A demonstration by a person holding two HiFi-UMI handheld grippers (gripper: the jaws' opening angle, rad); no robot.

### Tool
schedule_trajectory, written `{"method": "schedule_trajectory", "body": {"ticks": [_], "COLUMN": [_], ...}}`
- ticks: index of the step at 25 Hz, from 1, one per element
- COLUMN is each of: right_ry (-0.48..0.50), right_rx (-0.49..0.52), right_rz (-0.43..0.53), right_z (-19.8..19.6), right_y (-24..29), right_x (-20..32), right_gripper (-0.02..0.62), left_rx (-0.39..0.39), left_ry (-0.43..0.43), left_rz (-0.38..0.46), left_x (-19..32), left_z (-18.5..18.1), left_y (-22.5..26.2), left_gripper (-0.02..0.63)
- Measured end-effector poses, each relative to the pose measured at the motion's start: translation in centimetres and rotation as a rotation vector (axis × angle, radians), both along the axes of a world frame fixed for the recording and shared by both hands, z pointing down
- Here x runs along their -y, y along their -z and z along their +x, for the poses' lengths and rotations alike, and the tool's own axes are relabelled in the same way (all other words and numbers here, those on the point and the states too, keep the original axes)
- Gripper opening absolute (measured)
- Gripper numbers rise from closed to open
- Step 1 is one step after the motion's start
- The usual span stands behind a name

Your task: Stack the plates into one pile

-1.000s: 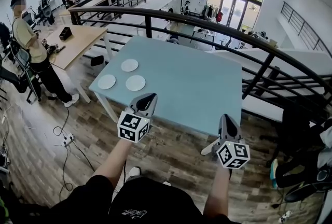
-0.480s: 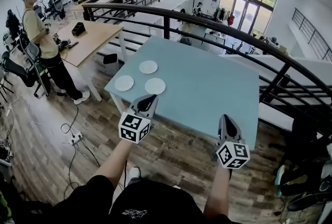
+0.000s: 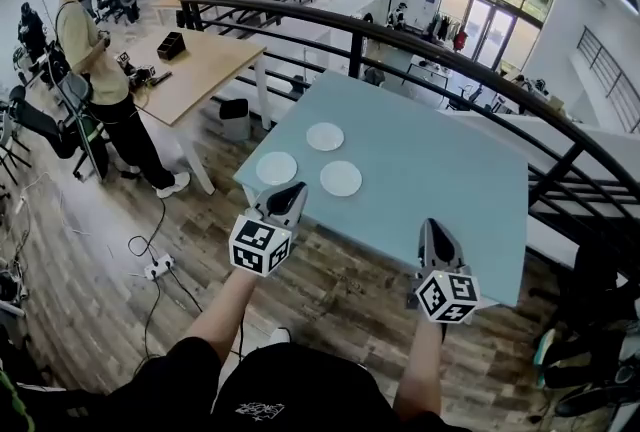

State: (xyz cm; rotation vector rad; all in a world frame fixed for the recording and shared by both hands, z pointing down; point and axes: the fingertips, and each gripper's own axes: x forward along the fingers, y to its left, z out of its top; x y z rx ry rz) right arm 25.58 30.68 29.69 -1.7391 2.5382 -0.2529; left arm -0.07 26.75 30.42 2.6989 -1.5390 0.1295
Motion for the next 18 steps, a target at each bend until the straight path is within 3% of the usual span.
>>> {"method": "schedule_trajectory", "body": {"ticks": [10,18], "right_ry": [0.001,-0.013], "right_rx": [-0.014,-0.016], "right_rz": [-0.012,-0.035], "right_z": [-9.8,-14.9], "right_y": [-1.0,-1.6], "right_x": [2.9,4.5], "right_gripper": [0.006,0.006], "left_rx": [-0.008,-0.024], "left_ry": [0.030,0.016], "left_rz": [-0.005,-0.019], "left_x": [2.6,3.9], "left_z": [-10.7,-16.6], "left_y": [-1.1,-2.2], "left_gripper": [0.008,0.008]}}
